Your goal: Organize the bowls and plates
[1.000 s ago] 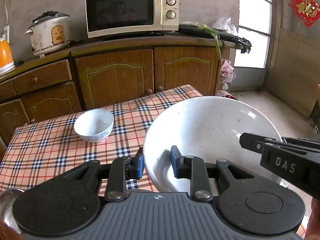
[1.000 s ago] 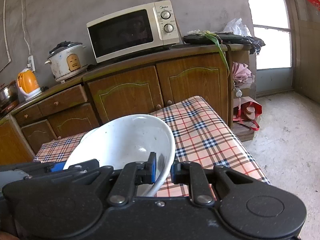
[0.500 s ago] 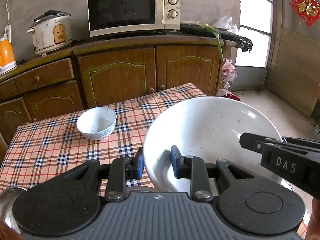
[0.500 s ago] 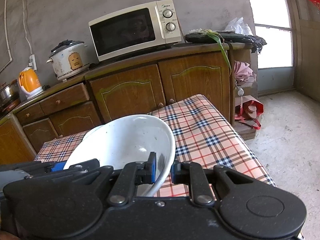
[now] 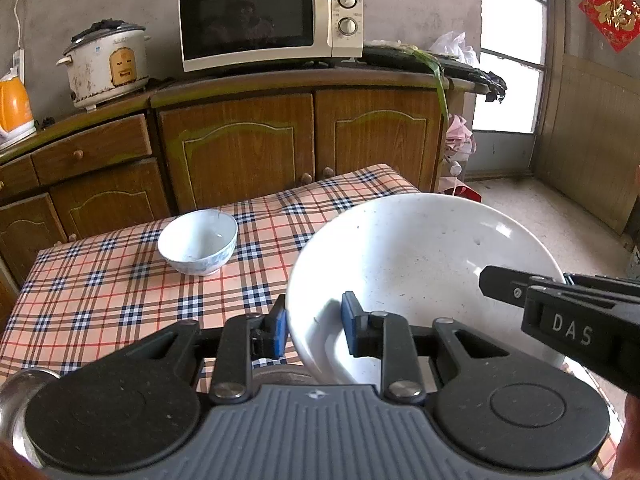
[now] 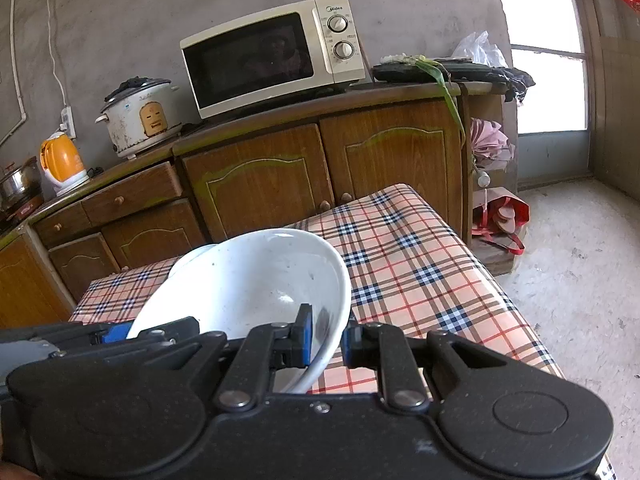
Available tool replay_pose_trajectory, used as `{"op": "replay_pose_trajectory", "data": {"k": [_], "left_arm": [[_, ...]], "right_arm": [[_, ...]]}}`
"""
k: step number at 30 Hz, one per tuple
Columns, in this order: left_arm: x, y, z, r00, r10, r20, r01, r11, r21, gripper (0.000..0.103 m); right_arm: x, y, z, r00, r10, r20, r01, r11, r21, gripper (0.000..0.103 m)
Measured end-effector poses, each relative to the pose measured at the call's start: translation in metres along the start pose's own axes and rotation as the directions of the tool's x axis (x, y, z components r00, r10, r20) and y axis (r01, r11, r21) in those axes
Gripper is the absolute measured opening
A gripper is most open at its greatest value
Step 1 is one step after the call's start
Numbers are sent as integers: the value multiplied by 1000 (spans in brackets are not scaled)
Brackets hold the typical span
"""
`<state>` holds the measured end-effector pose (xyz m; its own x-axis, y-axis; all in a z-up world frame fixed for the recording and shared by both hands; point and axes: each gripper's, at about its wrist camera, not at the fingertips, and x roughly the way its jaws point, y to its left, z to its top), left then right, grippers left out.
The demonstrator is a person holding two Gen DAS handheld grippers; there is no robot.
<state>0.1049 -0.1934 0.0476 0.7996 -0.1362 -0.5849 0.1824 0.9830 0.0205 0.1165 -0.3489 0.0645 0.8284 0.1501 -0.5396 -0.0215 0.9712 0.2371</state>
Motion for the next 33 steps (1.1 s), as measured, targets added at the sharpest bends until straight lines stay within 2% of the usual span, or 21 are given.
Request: {"op": "replay_pose_trajectory", "data": {"k": [33], "left_arm": [[-12,6,-12,1000,23,7,-23,1000,7,27]], "right_arm": [[-10,11,-12,1000,12,-5,-12,1000,-1,19]]}}
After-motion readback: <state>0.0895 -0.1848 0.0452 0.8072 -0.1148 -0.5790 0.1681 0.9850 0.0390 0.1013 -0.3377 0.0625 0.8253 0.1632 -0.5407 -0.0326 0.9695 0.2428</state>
